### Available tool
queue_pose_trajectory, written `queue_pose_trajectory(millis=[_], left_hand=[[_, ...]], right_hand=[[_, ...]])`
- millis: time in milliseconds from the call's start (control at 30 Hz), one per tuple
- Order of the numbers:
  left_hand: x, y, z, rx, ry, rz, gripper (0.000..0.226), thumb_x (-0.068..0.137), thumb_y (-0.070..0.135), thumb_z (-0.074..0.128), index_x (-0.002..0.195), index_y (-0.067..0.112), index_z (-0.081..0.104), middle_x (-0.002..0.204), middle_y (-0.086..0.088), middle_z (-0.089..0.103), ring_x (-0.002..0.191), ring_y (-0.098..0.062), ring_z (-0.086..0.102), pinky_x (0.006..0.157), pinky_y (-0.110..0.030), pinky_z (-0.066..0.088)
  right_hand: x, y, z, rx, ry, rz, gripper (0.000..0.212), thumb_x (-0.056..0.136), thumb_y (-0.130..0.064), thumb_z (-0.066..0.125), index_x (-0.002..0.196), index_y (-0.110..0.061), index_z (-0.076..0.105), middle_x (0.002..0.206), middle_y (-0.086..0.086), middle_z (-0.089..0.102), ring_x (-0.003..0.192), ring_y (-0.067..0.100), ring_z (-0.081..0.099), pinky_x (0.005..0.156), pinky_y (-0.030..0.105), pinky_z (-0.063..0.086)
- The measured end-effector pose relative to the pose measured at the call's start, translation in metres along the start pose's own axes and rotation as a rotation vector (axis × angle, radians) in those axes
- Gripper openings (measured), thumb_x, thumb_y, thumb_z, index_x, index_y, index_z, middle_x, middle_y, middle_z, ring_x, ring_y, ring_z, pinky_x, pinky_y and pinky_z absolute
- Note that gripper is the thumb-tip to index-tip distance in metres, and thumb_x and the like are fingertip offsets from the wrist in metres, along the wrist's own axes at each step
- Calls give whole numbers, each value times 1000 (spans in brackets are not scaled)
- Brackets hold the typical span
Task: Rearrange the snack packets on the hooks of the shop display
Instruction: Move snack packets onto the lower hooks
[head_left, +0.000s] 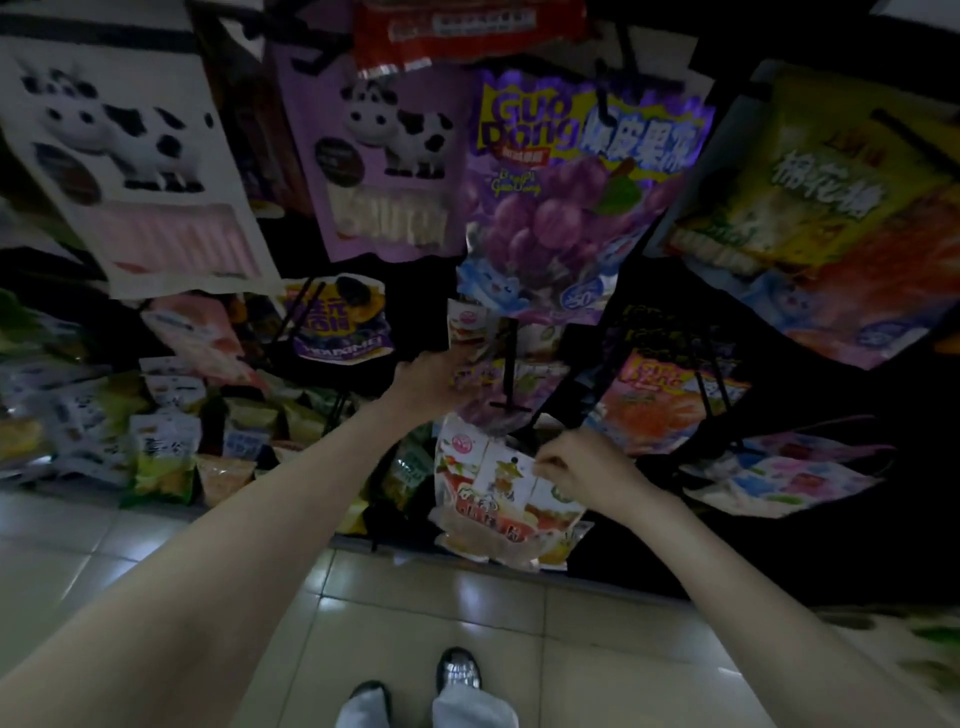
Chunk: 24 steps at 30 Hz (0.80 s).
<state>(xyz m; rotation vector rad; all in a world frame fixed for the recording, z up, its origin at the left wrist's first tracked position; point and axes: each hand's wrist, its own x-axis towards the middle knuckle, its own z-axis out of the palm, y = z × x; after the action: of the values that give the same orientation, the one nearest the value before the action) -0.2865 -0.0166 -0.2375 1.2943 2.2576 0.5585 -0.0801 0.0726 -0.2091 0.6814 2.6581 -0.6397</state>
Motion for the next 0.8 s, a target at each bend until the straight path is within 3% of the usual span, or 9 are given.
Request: queue_pose_trajectory(millis=[100, 167, 233, 333, 433, 500, 700, 800], left_hand=[[6, 18, 11, 438, 36, -2, 22, 94, 21, 50, 113, 21, 62, 124, -1, 60, 106, -22, 58, 91, -37, 41], [4, 22, 14, 636, 58, 47, 21, 95, 14, 47, 106, 22, 63, 117, 2, 62, 104, -19, 58, 92, -34, 37], [-4, 18, 13, 644, 9, 112, 25, 96, 14, 45, 113, 25, 61, 116, 1, 61, 107, -20, 56, 92, -33, 37], [-28, 15, -6, 556, -55, 248, 24, 96, 18, 45, 113, 25, 62, 116, -1, 59, 103, -20, 55, 84, -30, 42], [-56, 3, -26, 658, -163, 321, 26, 97, 23, 43, 115, 26, 62, 118, 2, 58, 108, -18, 50, 86, -30, 40], [-71, -8, -37, 779, -245, 297, 27, 98, 25, 40, 118, 27, 58, 118, 2, 58, 112, -17, 48, 86, -30, 41], [-95, -25, -53, 891, -419, 190, 26, 91, 22, 45, 114, 24, 58, 121, -2, 57, 118, -19, 47, 89, -29, 41], [-104, -31, -63, 841, -494, 148, 28, 90, 21, 49, 115, 23, 61, 122, -5, 58, 115, -22, 52, 85, -28, 44]], right_hand=[[-4, -5, -3, -47, 69, 24, 32, 97, -25, 50, 91, 0, 69, 80, 15, 69, 66, 27, 63, 57, 25, 44], [-11, -10, -5, -104, 97, 44, 32, 97, -23, 49, 80, -4, 67, 71, 8, 64, 62, 24, 60, 58, 29, 44], [-23, -12, -7, -127, 93, 80, 36, 98, -20, 47, 67, -9, 60, 65, 6, 58, 56, 22, 54, 56, 28, 41], [-39, -9, -14, -211, 103, 151, 32, 99, -18, 44, 75, -9, 64, 68, 8, 62, 56, 19, 52, 48, 26, 30], [-43, -7, -19, -252, 145, 191, 32, 98, -14, 43, 75, -7, 63, 64, 9, 55, 54, 22, 52, 45, 26, 24], [-41, -10, -18, -253, 170, 175, 30, 98, -13, 43, 80, -6, 65, 72, 12, 62, 62, 25, 58, 48, 26, 27], [-12, -30, -5, -119, 130, 101, 46, 98, -16, 45, 54, -15, 33, 52, 2, 34, 45, 19, 36, 51, 28, 29], [0, -35, -1, 10, 206, 133, 33, 99, -16, 46, 68, -13, 56, 61, 3, 53, 51, 17, 47, 53, 30, 38]])
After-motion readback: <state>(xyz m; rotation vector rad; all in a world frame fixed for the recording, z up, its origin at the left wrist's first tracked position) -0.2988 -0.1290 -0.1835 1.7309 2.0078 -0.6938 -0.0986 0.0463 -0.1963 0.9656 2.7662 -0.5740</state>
